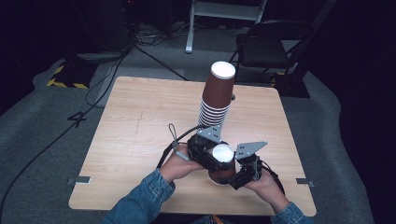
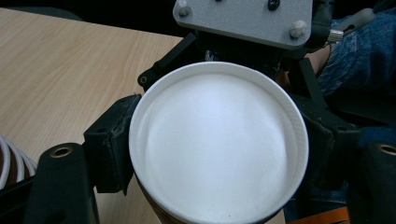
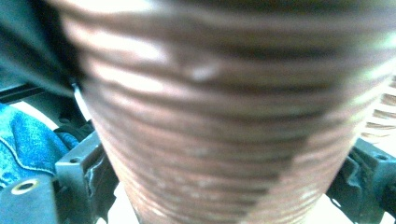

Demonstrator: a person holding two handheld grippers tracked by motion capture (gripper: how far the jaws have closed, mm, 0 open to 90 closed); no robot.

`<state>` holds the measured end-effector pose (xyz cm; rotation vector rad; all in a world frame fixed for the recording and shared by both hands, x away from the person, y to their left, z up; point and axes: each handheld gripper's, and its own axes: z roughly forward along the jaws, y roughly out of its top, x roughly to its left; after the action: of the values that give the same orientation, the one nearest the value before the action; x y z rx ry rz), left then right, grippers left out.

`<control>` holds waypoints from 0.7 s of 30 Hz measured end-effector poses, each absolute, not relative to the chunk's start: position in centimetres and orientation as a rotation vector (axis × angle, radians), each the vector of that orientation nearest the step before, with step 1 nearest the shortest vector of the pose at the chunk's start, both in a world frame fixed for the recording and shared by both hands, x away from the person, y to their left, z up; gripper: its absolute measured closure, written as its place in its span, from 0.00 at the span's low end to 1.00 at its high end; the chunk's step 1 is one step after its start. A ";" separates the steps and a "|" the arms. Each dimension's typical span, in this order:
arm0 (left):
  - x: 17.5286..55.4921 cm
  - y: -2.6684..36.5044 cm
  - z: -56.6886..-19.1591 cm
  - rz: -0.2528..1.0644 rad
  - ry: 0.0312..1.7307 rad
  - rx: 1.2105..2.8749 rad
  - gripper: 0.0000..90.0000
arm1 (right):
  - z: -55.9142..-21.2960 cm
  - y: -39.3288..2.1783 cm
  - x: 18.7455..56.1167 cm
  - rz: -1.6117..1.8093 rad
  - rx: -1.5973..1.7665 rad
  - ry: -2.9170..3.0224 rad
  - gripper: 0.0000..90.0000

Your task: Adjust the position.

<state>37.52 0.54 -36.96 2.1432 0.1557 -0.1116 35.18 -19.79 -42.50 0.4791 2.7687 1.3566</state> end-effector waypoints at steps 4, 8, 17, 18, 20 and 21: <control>37.5 0.7 -36.9 -0.114 0.140 2.141 0.28 | -42.5 -19.9 35.2 1.370 0.462 2.778 0.08; 37.4 1.1 -36.8 -0.099 0.146 2.129 0.28 | -41.9 -20.5 35.4 1.392 0.476 2.747 0.00; 37.8 3.1 -36.4 -0.057 0.225 2.009 0.28 | -41.2 -23.2 35.3 1.443 0.547 2.679 0.00; 37.8 3.3 -36.4 -0.054 0.232 1.997 0.28 | -41.1 -23.5 35.3 1.444 0.559 2.669 0.00; 37.8 3.8 -36.3 -0.040 0.252 1.958 0.28 | -41.0 -24.0 35.1 1.465 0.579 2.649 0.00; 37.8 4.0 -36.2 -0.031 0.264 1.936 0.28 | -41.0 -24.3 35.1 1.476 0.591 2.637 0.00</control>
<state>37.83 4.02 -36.25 1.9362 0.2643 -0.0313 35.05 -24.30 -40.95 0.5912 2.6372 1.4757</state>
